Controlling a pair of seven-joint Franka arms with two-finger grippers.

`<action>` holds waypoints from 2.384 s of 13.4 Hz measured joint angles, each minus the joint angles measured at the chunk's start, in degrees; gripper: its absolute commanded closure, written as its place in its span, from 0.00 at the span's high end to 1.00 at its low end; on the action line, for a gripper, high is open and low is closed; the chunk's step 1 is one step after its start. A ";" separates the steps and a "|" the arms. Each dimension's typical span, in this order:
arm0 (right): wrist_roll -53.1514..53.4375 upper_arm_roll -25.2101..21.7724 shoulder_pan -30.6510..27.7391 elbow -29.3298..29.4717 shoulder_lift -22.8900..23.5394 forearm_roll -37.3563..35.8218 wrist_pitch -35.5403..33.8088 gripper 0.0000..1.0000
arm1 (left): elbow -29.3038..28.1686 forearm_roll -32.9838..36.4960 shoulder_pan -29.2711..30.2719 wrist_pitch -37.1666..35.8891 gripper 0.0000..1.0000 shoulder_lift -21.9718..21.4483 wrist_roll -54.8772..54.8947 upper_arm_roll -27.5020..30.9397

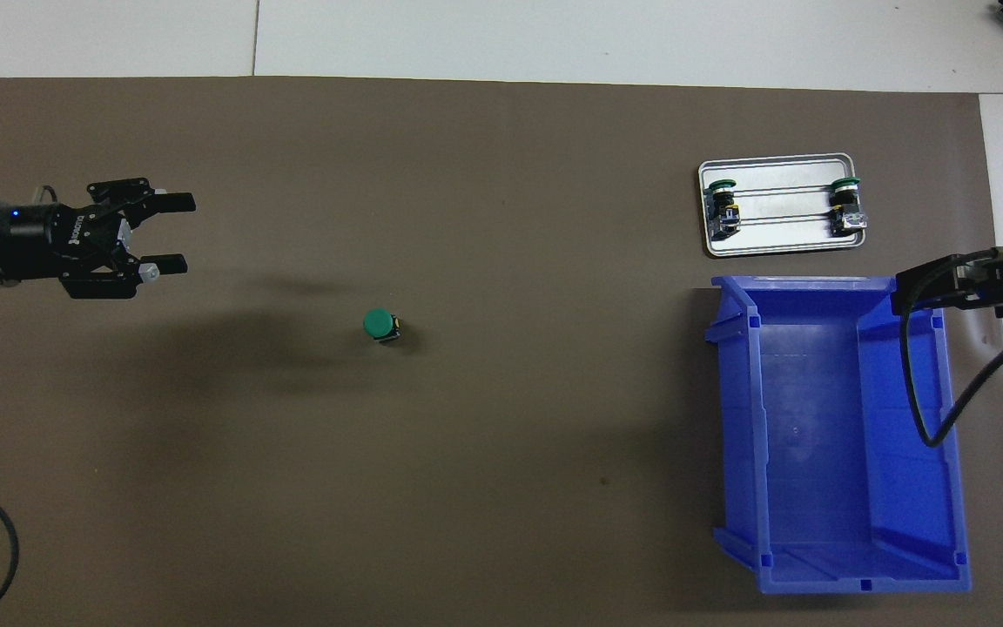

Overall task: Place and press button with both arms
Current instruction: 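Open the left gripper and draw it back from the button, then move the left gripper back over the green button, then press down on the green button top with the left gripper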

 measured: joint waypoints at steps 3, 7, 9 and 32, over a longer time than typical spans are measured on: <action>0.00 0.00 0.00 0.00 0.00 0.00 0.00 1.00 | 7.89 11.36 -3.39 5.63 1.00 -3.09 -16.27 -1.49; 0.00 0.00 0.00 0.00 0.00 0.00 0.00 1.00 | 10.28 27.92 -12.65 9.61 1.00 -7.73 -35.95 -1.82; 0.00 0.00 0.00 0.00 0.00 0.00 0.00 1.00 | 10.34 38.73 -18.66 13.29 1.00 -9.65 -49.13 -2.00; -0.02 -0.01 -0.08 -0.22 0.00 0.00 -0.47 1.00 | -19.14 67.63 -37.11 45.54 0.00 -14.37 -109.20 -2.38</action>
